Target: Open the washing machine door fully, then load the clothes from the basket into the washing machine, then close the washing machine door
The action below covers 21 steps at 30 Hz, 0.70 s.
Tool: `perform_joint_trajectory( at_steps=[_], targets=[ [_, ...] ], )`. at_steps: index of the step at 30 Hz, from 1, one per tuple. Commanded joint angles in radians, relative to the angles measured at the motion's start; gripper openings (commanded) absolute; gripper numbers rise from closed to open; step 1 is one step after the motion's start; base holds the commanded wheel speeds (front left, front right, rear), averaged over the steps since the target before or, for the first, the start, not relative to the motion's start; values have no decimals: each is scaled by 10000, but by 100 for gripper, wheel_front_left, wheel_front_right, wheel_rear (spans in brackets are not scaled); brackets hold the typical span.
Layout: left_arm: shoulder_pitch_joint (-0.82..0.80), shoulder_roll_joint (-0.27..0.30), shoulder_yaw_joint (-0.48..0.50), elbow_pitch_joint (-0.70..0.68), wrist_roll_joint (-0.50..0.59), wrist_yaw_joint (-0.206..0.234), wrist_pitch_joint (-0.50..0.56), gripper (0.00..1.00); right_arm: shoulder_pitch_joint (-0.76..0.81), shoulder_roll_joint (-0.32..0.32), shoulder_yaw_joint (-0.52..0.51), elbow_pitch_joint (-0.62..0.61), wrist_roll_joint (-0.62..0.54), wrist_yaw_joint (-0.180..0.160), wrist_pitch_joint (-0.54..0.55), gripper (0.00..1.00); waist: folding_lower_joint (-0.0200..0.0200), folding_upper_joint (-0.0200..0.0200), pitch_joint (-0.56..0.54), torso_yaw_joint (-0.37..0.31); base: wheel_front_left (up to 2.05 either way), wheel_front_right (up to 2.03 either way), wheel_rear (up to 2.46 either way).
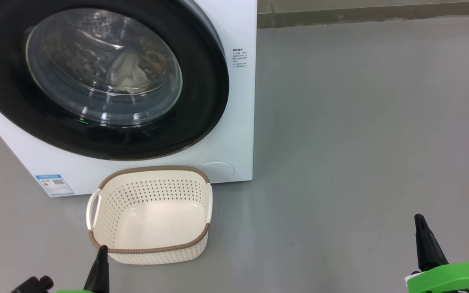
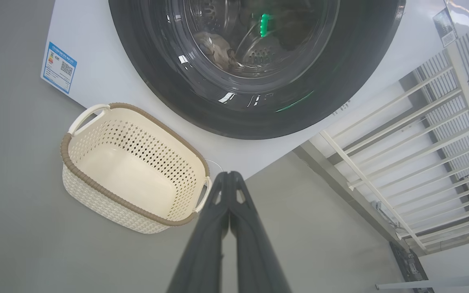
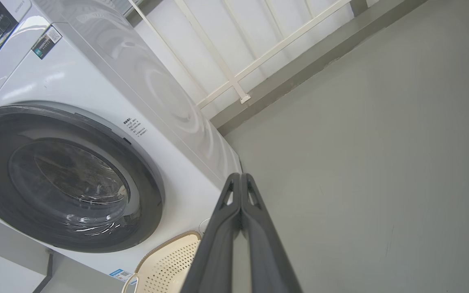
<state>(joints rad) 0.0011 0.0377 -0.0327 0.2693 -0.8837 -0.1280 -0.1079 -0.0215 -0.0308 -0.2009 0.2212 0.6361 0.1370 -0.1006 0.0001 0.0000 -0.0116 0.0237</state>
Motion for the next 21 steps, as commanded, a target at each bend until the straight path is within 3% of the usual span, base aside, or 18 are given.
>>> perform_joint_trajectory(
  at_steps=[1, 21],
  targets=[
    [-446, 152, 227, -224, -316, -16, 80, 0, -397, -119, 178, -208, 415, -29, 73, 0, -1, 0, 4, -6, 0, 0, 0],
    [-619, 173, 529, -230, -2247, -19, 634, 0, -525, -139, 367, -86, 2966, -38, 639, 0, -1, 0, 43, -69, 0, 0, 0]
  ],
)
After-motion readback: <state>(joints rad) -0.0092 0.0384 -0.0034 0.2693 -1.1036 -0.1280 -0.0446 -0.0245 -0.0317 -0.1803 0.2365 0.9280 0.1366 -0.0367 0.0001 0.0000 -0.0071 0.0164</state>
